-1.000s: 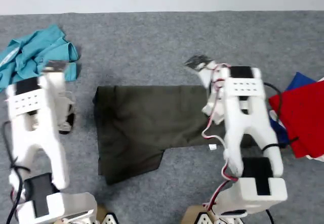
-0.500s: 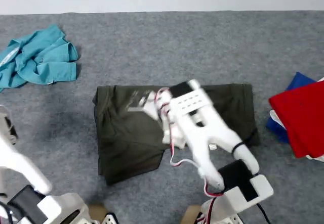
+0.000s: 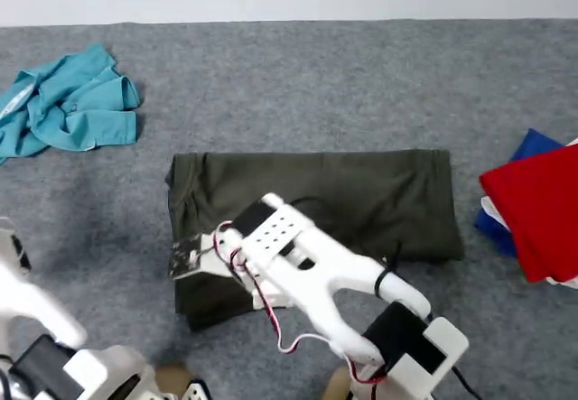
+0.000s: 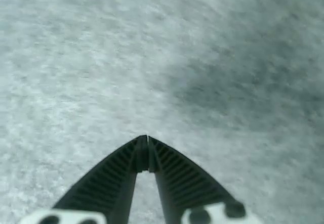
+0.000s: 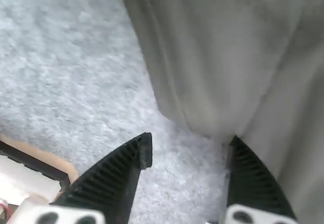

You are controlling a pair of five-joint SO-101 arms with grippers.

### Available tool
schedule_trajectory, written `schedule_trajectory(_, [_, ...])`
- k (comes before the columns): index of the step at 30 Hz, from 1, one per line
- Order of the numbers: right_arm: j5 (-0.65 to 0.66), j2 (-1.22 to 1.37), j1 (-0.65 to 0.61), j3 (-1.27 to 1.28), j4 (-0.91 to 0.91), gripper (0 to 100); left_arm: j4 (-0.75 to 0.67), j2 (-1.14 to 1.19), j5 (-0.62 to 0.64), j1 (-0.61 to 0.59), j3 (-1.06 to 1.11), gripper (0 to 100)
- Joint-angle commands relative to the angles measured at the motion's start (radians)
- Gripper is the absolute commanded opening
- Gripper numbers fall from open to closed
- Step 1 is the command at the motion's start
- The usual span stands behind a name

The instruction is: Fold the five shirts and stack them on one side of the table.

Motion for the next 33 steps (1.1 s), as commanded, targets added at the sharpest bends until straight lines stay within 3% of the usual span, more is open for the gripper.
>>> schedule_trajectory(1, [0.005,-0.053,-0.054,-0.008,-0.001,25.8,-0.054,-0.046,-0.012,-0.072,-0.002,0])
schedule_trajectory(9, [0.003,-0.045,-0.14,0.0,-0.14,25.7,-0.061,-0.046,-0.081,-0.129,0.008,0])
schedule_trajectory(20, [0.003,0.134,-0.147,0.002,-0.251,25.4,-0.046,-0.046,-0.141,-0.245,0.01,0])
schedule_trajectory(27, [0.009,0.142,-0.143,-0.055,-0.216,6.4,-0.043,-0.046,-0.173,-0.269,0.031,0])
schedule_trajectory(33, [0.008,0.137,-0.142,-0.187,-0.088,5.8,-0.051,-0.046,-0.173,-0.264,0.045,0])
